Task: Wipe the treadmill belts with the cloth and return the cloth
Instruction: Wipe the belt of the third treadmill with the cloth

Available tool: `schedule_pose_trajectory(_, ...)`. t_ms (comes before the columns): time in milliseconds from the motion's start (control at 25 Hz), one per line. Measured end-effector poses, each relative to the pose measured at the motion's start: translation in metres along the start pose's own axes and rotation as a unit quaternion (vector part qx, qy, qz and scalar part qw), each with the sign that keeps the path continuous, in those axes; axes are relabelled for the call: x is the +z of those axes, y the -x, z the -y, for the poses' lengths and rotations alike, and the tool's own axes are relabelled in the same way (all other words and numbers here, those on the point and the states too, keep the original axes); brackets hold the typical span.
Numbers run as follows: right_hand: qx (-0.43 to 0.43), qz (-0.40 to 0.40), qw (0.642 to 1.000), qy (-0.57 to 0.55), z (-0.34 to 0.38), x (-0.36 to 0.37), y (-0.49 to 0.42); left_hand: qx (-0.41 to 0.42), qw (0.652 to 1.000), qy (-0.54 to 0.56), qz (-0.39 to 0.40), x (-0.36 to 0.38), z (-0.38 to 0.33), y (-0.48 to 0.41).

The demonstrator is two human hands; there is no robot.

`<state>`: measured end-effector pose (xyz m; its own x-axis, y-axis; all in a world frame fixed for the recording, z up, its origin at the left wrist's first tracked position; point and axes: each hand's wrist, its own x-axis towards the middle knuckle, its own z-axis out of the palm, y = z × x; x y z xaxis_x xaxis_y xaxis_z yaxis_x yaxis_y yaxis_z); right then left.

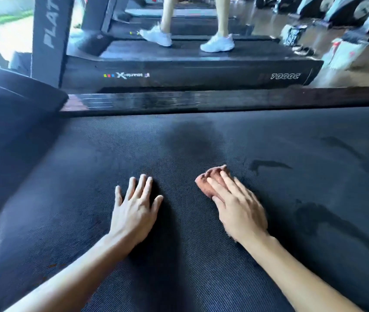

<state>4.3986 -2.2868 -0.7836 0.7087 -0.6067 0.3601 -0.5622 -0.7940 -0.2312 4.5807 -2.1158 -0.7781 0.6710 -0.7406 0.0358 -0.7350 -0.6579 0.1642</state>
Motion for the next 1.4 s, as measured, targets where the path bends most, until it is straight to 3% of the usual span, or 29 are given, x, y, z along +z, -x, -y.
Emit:
schedule_pose_trajectory(80,0.071,-0.016,0.997,0.003,0.003,-0.009,0.009,0.041,0.999,-0.009,-0.022,0.006,-0.029,0.041)
schedule_pose_trajectory(200,-0.08,-0.023,0.996,0.035,0.006,-0.013,0.059,0.046,0.998,-0.026,-0.034,0.016,-0.057,0.078)
schedule_pose_trajectory(240,-0.093,-0.011,0.995,0.034,-0.003,-0.02,0.063,0.044,0.998,-0.03,-0.04,0.018,-0.061,0.085)
schedule_pose_trajectory(360,0.05,-0.012,0.999,0.008,-0.014,-0.035,0.053,0.034,0.998,-0.03,-0.052,0.018,-0.066,0.095)
schedule_pose_trajectory(400,0.047,-0.013,0.999,0.014,-0.007,-0.035,0.061,0.031,0.998,-0.033,-0.05,0.019,-0.067,0.096)
schedule_pose_trajectory(520,-0.151,0.01,0.988,0.021,-0.004,-0.038,0.097,0.026,0.999,-0.035,-0.031,0.017,-0.068,0.093)
schedule_pose_trajectory(560,-0.159,0.02,0.987,0.019,-0.016,-0.041,0.095,0.023,0.999,-0.033,-0.029,0.017,-0.069,0.092)
schedule_pose_trajectory(680,0.047,-0.006,0.999,0.013,-0.027,-0.047,0.075,0.025,0.999,-0.032,-0.035,0.016,-0.072,0.092)
schedule_pose_trajectory(720,0.059,-0.019,0.998,0.025,-0.019,-0.043,0.081,0.025,0.999,-0.032,-0.035,0.016,-0.072,0.091)
schedule_pose_trajectory(840,-0.109,0.011,0.994,0.026,-0.007,-0.043,0.111,0.024,0.999,-0.026,-0.034,0.016,-0.07,0.091)
schedule_pose_trajectory(880,-0.116,0.021,0.993,0.017,-0.013,-0.046,0.11,0.024,0.999,-0.024,-0.032,0.016,-0.071,0.093)
schedule_pose_trajectory(1040,0.085,0.001,0.996,0.027,-0.026,-0.045,0.087,0.025,0.999,-0.023,-0.038,0.018,-0.069,0.093)
schedule_pose_trajectory(1400,0.074,-0.01,0.997,0.033,-0.025,-0.035,0.089,-0.02,0.999,-0.013,-0.045,0.028,-0.114,0.14)
